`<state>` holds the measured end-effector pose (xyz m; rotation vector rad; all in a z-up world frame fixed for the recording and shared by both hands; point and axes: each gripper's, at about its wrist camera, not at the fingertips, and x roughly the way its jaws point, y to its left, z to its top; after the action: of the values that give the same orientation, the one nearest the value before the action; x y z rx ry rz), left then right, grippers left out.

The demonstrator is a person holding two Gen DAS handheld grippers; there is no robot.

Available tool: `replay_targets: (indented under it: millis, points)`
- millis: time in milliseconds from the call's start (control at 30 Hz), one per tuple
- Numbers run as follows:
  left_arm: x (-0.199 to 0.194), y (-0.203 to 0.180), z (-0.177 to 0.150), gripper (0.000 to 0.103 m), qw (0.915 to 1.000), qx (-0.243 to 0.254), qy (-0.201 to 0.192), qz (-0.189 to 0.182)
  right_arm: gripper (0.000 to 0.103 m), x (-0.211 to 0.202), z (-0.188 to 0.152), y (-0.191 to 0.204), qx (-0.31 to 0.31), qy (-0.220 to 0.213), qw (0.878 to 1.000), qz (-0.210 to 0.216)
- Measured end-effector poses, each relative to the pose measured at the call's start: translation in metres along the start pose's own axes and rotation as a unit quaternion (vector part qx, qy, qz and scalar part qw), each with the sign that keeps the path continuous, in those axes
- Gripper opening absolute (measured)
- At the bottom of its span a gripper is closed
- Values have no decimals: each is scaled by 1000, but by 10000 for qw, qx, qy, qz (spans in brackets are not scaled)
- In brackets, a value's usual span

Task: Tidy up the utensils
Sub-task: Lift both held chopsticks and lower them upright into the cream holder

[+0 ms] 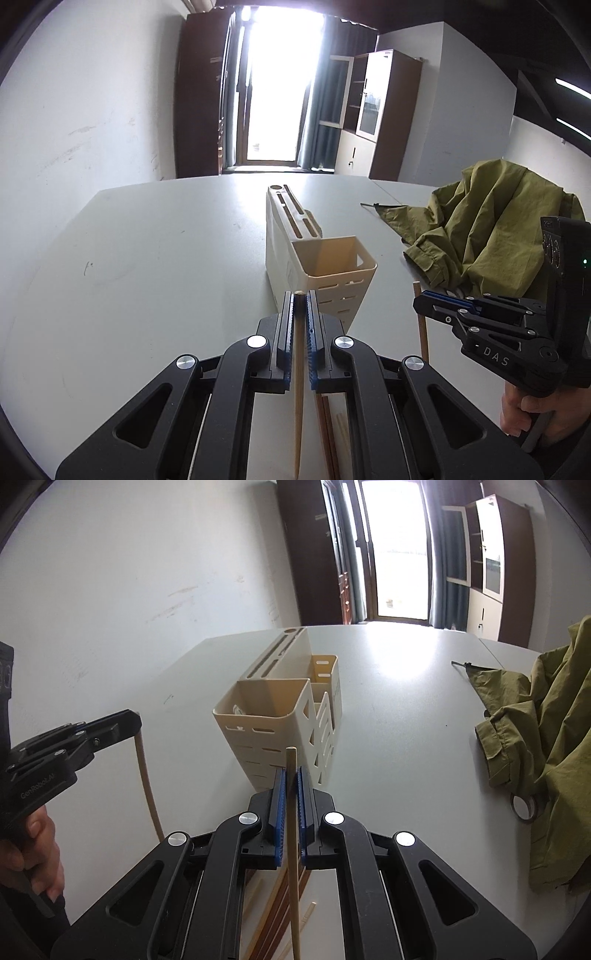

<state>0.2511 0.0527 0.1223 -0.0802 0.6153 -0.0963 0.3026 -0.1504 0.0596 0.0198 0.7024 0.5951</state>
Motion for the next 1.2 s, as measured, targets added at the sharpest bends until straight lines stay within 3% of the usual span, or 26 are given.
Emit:
replay_targets:
  millis: [200, 500, 733, 867, 1067, 1200]
  points:
    - [-21, -3, 12, 6, 9989, 10, -463, -60, 7, -22, 20, 8, -142, -631, 9979, -59]
    - [-50, -16, 29, 5, 9922, 125, -1243, -53, 7, -51, 42, 16, -183, -1681, 9852, 272]
    - [-79, -24, 46, 5, 9763, 169, -2156, -54, 7, -75, 54, 17, -330, -2607, 9634, 521]
    - [-81, -30, 53, 5, 9693, 227, -2449, 51, 7, -83, 57, 15, -362, -3088, 9481, 661]
    - [-83, -35, 60, 5, 9605, 230, -2775, 36, 7, -87, 62, 8, -281, -3546, 9306, 860]
    - [-94, -36, 59, 5, 9458, 169, -3238, 163, 7, -90, 65, 2, -216, -3768, 9203, 1026]
